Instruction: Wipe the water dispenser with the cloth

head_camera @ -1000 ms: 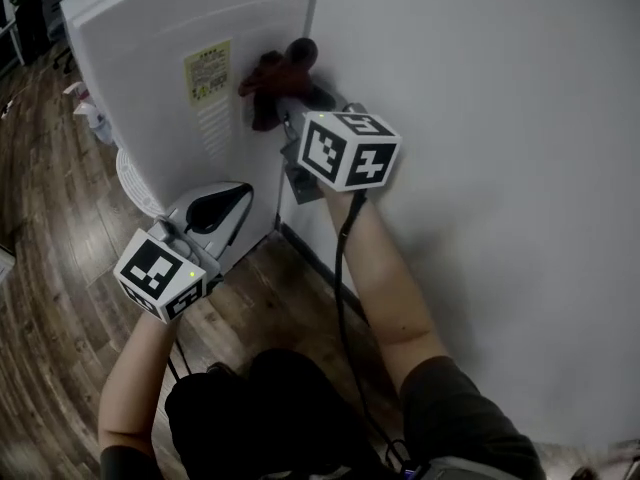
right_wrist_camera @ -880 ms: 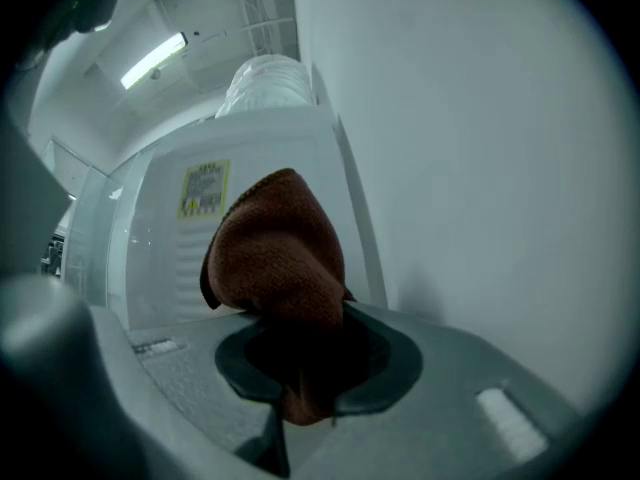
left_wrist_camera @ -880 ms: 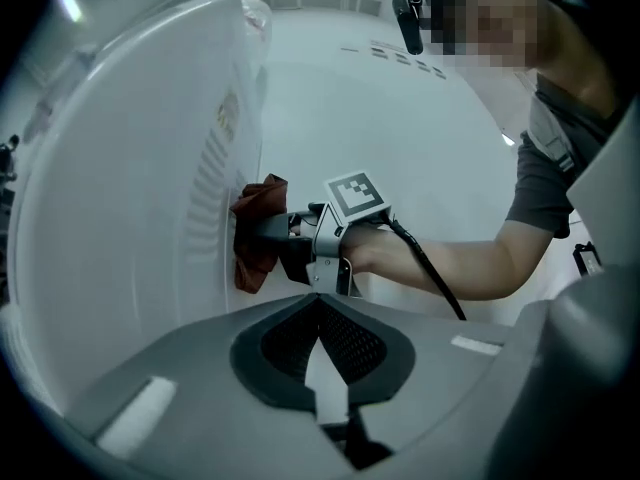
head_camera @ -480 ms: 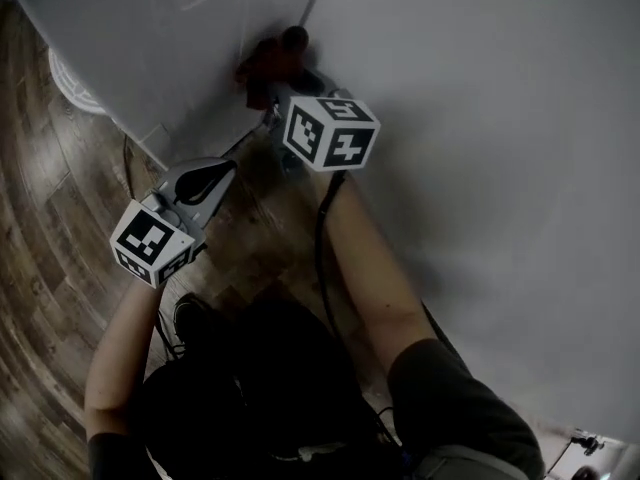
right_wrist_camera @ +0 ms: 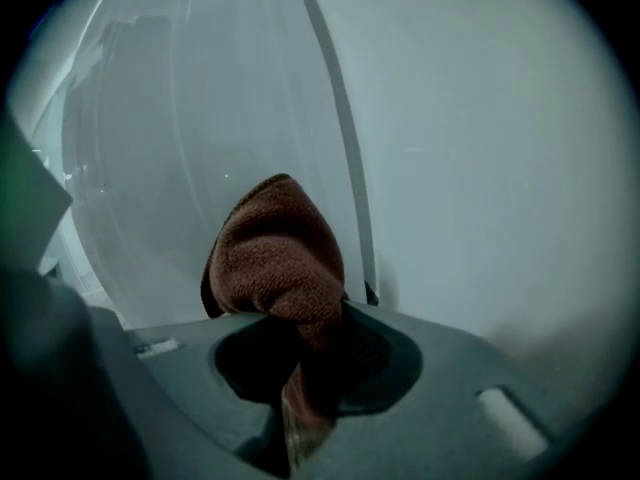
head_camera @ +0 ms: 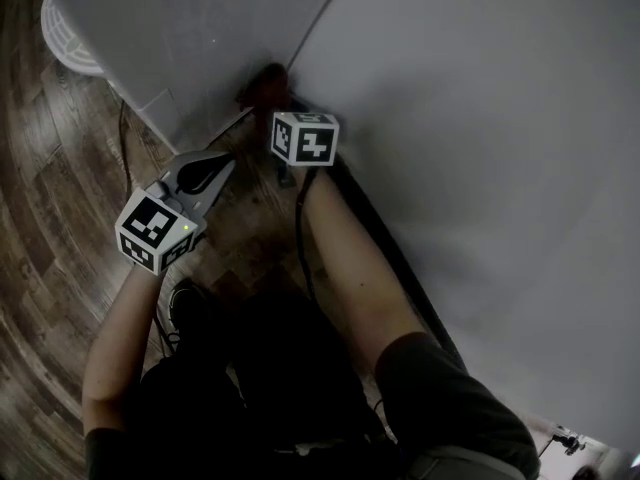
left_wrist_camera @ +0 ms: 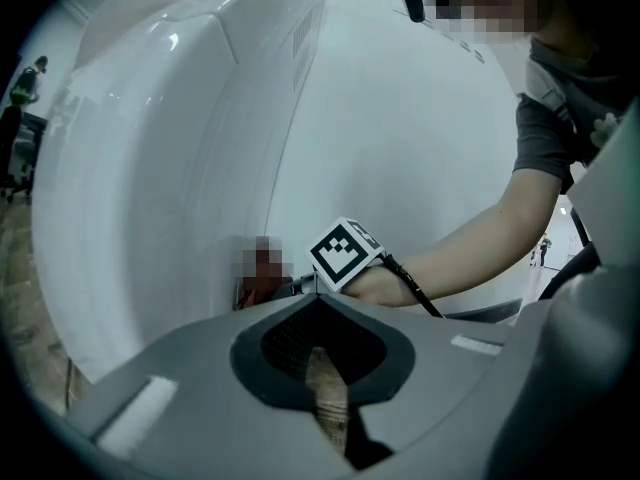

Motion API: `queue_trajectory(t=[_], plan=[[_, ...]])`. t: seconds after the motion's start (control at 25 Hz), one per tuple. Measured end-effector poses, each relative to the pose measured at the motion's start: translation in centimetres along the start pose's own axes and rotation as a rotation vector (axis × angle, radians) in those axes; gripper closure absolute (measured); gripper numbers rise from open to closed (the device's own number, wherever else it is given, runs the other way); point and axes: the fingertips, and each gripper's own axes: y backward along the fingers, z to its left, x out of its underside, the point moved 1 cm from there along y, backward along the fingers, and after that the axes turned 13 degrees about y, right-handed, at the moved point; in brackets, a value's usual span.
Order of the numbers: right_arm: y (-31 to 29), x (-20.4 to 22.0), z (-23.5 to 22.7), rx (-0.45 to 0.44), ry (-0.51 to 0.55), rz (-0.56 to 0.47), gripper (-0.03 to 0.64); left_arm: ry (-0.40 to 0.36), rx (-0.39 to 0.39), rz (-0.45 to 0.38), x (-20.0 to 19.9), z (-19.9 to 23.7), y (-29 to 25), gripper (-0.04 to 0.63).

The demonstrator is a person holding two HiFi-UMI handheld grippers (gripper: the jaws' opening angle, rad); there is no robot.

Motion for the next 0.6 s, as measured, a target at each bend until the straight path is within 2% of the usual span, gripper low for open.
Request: queue_trajectory(t=[0.16, 0.28, 0.4, 0.6], plan=[[1.5, 0.2, -0.6, 0.002, -0.030, -0.020, 0.558, -0.002, 0.002, -0.044, -1.6, -0.3, -0.1, 0.589], [4.3, -1.5, 0.0, -0.025, -0.026, -0.056, 0.558, 0.006, 0.045, -0.066, -3.1, -2.0, -0.2, 0.589], [8.9, -5.8, 0.4, -0.025, -0.023, -0.121, 0.558, -0.001, 0.124, -0.069, -6.7, -4.6, -0.1, 0.589], [18.4, -13.8, 2.3, -0.043, -0.059, -0.172, 0.558, 0.001, 0.111, -0.016, -13.0, -9.3, 2.2, 0.589]])
